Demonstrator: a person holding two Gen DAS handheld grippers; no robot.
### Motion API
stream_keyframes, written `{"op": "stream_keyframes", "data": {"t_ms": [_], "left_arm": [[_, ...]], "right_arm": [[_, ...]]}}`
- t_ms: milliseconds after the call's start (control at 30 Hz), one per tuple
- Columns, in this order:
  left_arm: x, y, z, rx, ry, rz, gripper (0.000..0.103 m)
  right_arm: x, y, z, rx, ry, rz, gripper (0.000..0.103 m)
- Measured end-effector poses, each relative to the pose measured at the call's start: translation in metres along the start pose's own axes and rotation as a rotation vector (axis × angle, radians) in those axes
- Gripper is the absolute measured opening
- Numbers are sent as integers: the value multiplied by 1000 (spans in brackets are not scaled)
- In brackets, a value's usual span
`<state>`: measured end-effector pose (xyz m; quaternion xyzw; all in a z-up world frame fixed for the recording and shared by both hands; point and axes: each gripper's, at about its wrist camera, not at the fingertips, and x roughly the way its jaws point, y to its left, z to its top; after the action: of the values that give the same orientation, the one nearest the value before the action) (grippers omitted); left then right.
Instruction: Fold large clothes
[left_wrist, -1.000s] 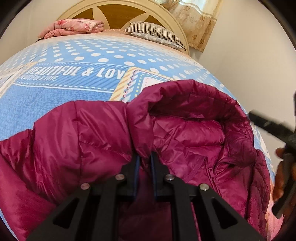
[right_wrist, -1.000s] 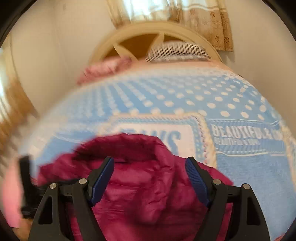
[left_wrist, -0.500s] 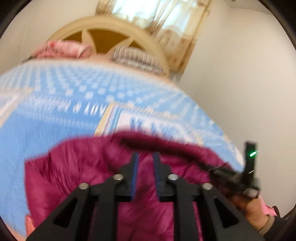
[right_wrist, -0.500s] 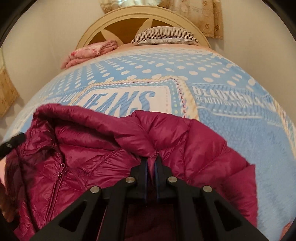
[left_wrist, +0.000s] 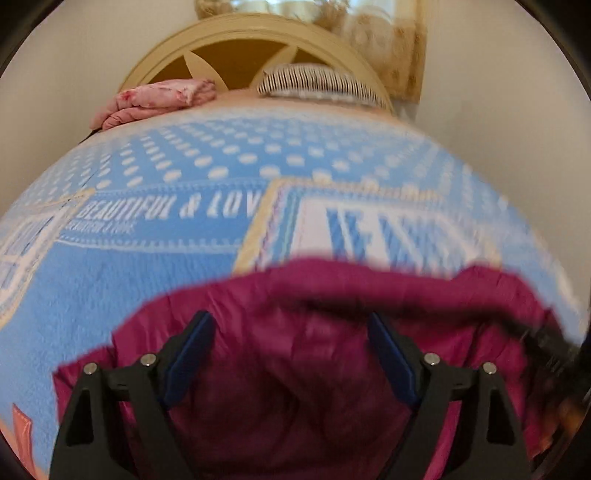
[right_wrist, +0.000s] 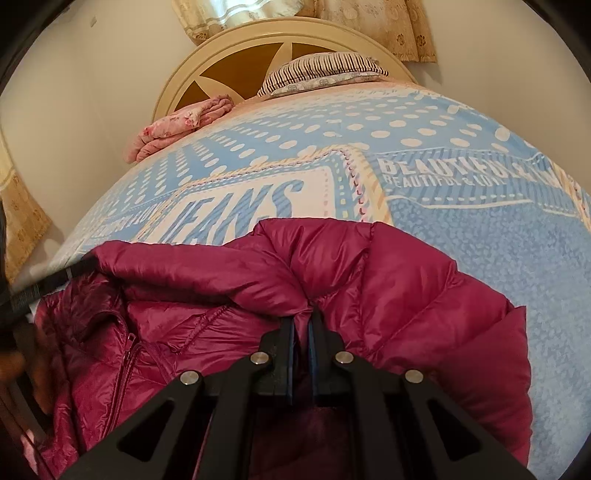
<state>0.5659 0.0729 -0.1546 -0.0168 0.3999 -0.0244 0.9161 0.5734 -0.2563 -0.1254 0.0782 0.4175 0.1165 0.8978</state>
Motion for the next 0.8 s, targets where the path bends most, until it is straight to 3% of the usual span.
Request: {"op": "stream_keyframes", "data": {"t_ms": [333, 367, 433, 467, 500, 600, 733, 800], "left_arm": [[2, 10, -12, -71, 16, -61, 89], [2, 11, -13, -76, 15, -64, 89], [4, 10, -13, -74, 21, -56, 89], [4, 8, -12, -68, 23, -52, 89], [4, 7, -13, -63, 22, -48, 89], [3, 9, -14, -70, 16, -57, 89], [0, 15, -16, -93, 1, -85, 89], [-4, 19, -17, -112, -17, -115, 89]], "right_arm": [[-13, 3, -1, -2, 5, -20, 8], [-21, 3, 0, 7, -13, -24, 12], [-38, 3, 1, 26, -66, -52, 34], [-49, 5, 4, 30, -104, -66, 57], [-61, 9, 8, 37, -158, -62, 64], [-75, 33, 29, 10, -221, -60, 64], [-43, 72, 70, -62, -124, 45, 64], [-6, 92, 86, -130, 17, 53, 64]]}}
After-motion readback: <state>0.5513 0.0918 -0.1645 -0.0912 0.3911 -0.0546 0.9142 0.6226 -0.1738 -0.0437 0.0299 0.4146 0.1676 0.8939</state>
